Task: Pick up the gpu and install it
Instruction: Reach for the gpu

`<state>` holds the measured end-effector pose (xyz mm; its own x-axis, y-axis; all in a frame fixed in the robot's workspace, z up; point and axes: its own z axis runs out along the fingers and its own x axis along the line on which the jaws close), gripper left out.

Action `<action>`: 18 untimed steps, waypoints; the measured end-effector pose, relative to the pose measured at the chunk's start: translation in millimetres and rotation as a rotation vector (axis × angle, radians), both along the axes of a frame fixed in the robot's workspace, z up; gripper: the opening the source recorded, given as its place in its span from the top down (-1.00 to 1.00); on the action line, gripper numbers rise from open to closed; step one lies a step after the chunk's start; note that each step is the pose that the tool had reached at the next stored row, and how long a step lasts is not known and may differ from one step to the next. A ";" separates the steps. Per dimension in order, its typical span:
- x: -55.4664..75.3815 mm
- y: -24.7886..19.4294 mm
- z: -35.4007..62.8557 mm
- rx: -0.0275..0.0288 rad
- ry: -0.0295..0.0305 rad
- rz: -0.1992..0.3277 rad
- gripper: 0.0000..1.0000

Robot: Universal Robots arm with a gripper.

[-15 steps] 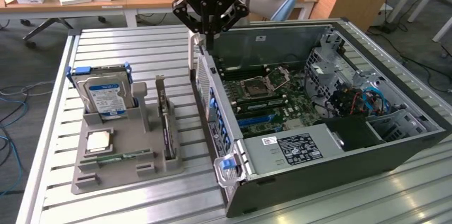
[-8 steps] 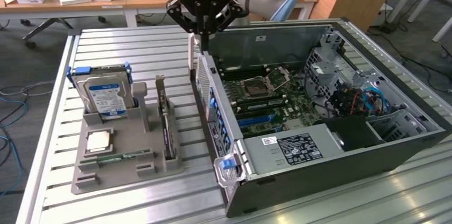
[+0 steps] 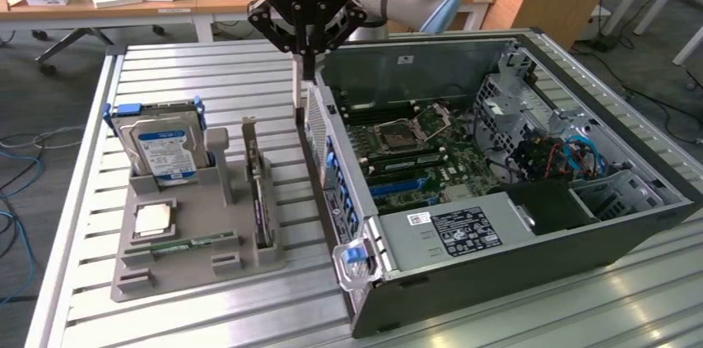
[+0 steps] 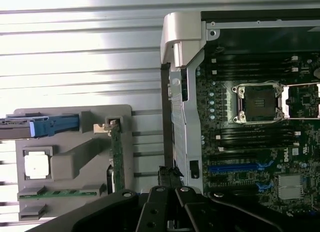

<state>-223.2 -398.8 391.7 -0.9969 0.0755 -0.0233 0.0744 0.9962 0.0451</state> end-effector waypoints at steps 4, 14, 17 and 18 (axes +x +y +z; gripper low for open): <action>-4.1 0.0 -0.1 0.0000 0.0000 0.000 0.79; -14.5 0.0 -0.2 0.0001 -0.0001 -0.001 0.79; -17.7 0.0 -0.2 0.0001 0.0000 -0.001 0.79; -18.7 0.0 -0.3 0.0001 0.0000 -0.001 0.79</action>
<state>-241.9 -398.8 391.4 -0.9968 0.0762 -0.0233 0.0751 0.9962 0.0452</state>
